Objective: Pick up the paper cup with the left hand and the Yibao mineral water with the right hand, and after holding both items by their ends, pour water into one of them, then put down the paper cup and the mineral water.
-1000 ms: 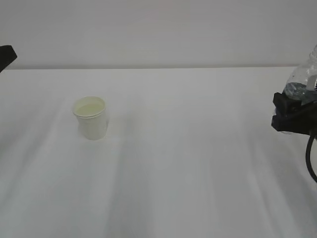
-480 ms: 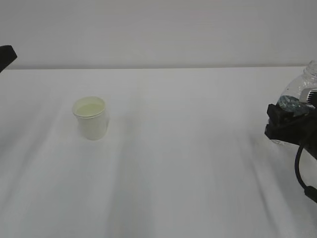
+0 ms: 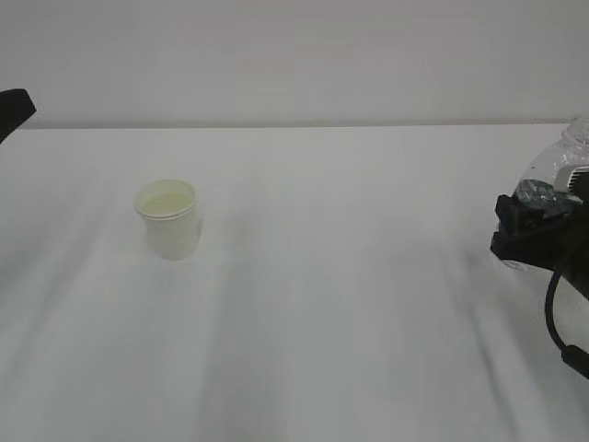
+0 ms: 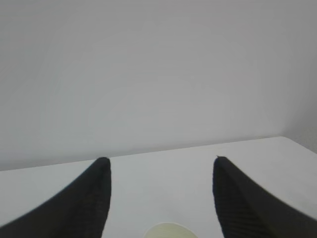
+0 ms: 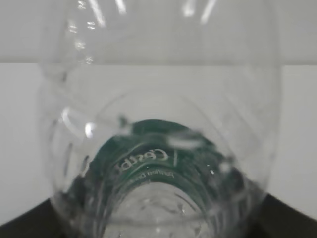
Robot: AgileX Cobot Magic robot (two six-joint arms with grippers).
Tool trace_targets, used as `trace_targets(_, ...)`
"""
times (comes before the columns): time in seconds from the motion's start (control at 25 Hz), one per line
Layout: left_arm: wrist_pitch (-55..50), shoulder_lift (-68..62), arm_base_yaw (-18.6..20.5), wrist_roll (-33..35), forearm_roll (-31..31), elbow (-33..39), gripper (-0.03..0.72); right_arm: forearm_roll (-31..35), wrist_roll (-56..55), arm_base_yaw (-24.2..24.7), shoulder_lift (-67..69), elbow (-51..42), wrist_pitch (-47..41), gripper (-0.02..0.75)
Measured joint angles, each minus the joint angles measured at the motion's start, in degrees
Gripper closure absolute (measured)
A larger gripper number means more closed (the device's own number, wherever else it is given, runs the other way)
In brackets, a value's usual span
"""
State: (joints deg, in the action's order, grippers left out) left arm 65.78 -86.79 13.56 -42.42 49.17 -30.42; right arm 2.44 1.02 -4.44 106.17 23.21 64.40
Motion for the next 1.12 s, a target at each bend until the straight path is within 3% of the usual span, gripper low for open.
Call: trace_targets(1.12,0.0,0.0,0.0,0.0,3.5,0.0,0.249,-0.5,0.2,0.0,8.1,2.8,0.0,0.293)
